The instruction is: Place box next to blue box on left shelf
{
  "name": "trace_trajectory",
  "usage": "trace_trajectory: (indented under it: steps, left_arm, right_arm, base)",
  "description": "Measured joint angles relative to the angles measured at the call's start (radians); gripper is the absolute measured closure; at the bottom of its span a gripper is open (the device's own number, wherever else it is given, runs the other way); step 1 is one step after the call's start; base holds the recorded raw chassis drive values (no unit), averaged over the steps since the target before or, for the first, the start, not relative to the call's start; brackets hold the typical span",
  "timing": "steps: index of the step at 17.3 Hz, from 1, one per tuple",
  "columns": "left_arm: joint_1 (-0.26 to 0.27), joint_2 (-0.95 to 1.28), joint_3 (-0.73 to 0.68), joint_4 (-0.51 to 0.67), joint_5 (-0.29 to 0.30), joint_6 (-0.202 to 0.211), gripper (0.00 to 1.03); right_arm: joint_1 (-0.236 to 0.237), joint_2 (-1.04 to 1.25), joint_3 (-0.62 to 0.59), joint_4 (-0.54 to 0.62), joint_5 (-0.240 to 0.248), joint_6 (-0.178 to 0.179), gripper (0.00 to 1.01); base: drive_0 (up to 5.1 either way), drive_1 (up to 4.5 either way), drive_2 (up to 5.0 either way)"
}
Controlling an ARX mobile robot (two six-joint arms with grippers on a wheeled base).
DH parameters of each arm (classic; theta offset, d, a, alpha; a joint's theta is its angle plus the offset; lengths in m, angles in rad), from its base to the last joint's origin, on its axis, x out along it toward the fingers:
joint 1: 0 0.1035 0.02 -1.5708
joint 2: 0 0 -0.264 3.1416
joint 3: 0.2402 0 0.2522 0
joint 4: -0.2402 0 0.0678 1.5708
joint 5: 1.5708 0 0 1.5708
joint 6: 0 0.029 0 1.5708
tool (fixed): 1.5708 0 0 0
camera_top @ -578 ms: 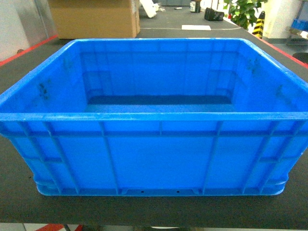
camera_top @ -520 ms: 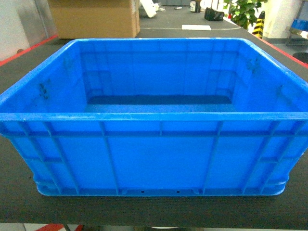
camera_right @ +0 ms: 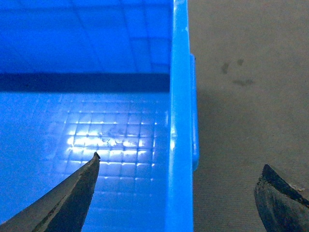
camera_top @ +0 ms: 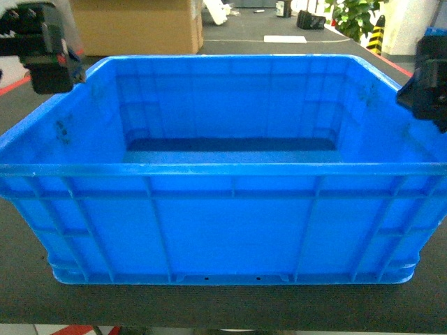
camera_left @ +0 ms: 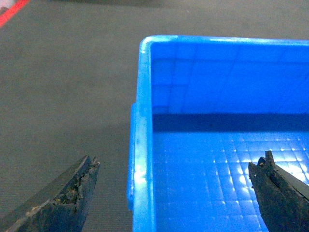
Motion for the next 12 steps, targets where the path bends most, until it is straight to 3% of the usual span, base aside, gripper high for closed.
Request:
trace_trajectory:
  steps: [4, 5, 6, 7, 8, 12]
  left_arm:
    - [-0.003, 0.058, 0.027, -0.028, -0.005, 0.006, 0.05]
    - [-0.003, 0.119, 0.055, -0.078, -0.004, 0.01, 0.05]
    - [-0.003, 0.158, 0.103, -0.202, 0.003, 0.008, 0.05]
    - [0.003, 0.167, 0.14, -0.262, 0.004, -0.01, 0.05]
    - [0.004, 0.168, 0.141, -0.272, 0.003, -0.009, 0.08]
    - [0.008, 0.176, 0.149, -0.313, -0.018, -0.01, 0.49]
  right_arm:
    - [0.0, 0.057, 0.027, -0.012, 0.0, 0.02, 0.03]
    - [0.002, 0.111, 0.043, -0.038, -0.011, 0.049, 0.03]
    - [0.013, 0.134, 0.073, -0.063, 0.007, 0.07, 0.03]
    - [0.024, 0.139, 0.078, -0.069, 0.022, 0.062, 0.07]
    - [0.024, 0.14, 0.079, -0.078, 0.023, 0.059, 0.13]
    - [0.031, 0.145, 0.087, -0.109, 0.024, 0.042, 0.55]
  base:
    - [0.0, 0.0, 0.0]
    - [0.0, 0.0, 0.0]
    - [0.0, 0.0, 0.0]
    - [0.0, 0.0, 0.0]
    - [0.0, 0.0, 0.0]
    - [0.0, 0.0, 0.0]
